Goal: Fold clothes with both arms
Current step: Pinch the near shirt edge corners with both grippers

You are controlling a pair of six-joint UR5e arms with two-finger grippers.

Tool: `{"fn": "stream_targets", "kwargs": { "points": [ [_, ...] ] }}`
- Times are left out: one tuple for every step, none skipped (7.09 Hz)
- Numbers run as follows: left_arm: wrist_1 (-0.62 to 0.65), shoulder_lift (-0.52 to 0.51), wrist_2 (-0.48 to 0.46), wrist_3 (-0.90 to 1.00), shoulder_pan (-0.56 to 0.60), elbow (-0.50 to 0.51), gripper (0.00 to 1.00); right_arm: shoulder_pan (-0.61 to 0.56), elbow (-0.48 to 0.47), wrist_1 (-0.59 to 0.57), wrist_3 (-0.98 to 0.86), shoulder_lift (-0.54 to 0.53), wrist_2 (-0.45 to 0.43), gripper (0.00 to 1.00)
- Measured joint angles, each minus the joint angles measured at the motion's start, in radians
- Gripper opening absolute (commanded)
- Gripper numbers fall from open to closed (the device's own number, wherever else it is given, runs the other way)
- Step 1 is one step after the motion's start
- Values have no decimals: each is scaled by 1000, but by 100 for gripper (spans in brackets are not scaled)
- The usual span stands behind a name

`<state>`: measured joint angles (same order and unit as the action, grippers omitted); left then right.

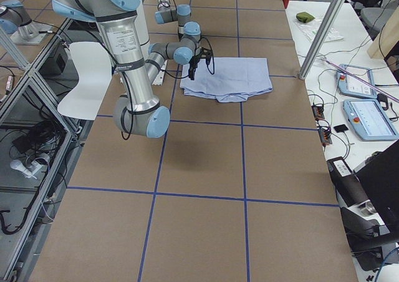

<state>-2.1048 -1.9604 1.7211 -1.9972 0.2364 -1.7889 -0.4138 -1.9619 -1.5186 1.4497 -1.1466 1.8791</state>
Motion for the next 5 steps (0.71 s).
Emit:
{"fn": "stream_targets", "kwargs": {
  "points": [
    [0,0,0,0,0,-1,10,-1,0,0,0,0,0,100],
    [0,1,0,0,0,-3,0,-1,0,0,0,0,0,100],
    [0,1,0,0,0,-5,0,-2,0,0,0,0,1,100],
    [0,1,0,0,0,-8,0,-2,0,0,0,-1,1,100],
    [0,2,1,0,0,-12,0,-2,0,0,1,-1,1,100]
  ]
}}
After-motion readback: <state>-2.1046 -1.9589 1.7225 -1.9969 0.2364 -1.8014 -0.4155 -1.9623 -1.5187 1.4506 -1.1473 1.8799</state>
